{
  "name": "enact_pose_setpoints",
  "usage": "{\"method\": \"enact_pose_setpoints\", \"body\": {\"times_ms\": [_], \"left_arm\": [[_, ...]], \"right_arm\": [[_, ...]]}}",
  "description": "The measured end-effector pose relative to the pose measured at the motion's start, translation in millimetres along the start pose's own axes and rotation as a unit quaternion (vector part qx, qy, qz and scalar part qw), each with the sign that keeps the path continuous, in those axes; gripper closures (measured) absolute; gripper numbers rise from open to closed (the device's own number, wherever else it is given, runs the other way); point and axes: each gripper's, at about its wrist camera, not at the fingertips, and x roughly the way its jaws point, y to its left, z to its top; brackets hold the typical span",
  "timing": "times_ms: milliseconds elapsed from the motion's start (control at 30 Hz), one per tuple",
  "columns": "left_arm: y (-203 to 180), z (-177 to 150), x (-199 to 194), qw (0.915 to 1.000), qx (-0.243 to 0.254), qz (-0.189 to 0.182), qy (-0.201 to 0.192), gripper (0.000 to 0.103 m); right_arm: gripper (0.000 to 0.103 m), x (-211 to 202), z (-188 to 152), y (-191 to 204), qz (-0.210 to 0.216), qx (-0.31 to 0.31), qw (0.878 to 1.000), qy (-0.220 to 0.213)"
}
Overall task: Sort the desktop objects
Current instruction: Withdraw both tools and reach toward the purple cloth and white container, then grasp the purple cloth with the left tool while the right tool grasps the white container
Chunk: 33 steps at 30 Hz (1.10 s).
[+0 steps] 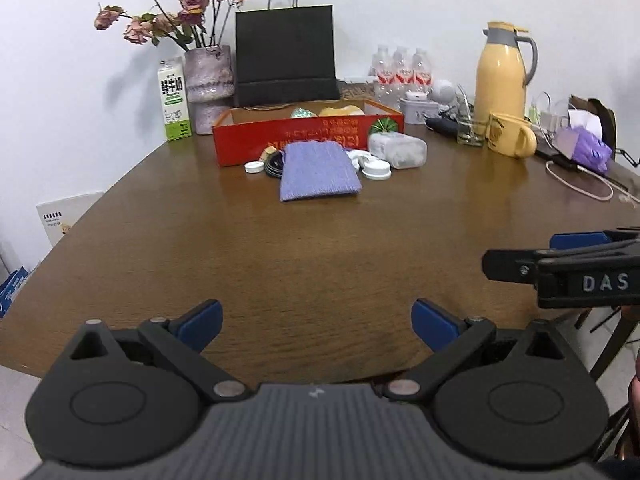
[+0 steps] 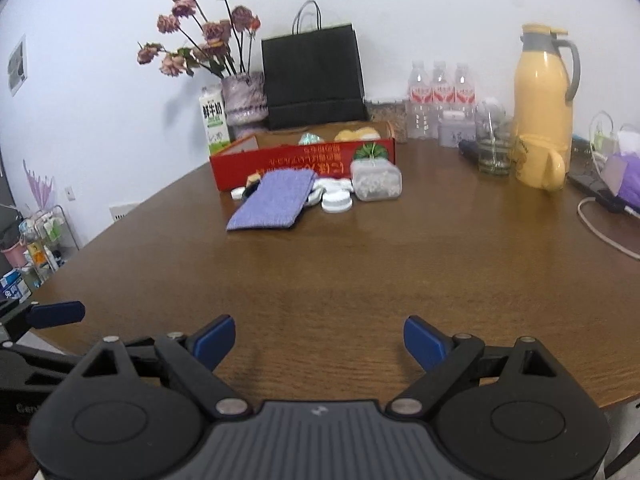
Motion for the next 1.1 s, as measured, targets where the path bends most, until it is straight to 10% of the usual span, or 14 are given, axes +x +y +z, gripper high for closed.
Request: {"method": "enact_pose_setpoints", "body": {"times_ms": [600, 1100], "left_arm": [[27, 32, 42, 0.9983, -0.053, -0.016, 0.017, 0.0], [45, 161, 219, 0.9966, -0.057, -0.058, 0.008, 0.004]], "right_arm": [[0.011, 30, 12, -14, 0.002, 0.018, 1.0, 0.021], [0.01, 139, 137, -46, -0.03, -0.04, 0.998, -0.023]]}}
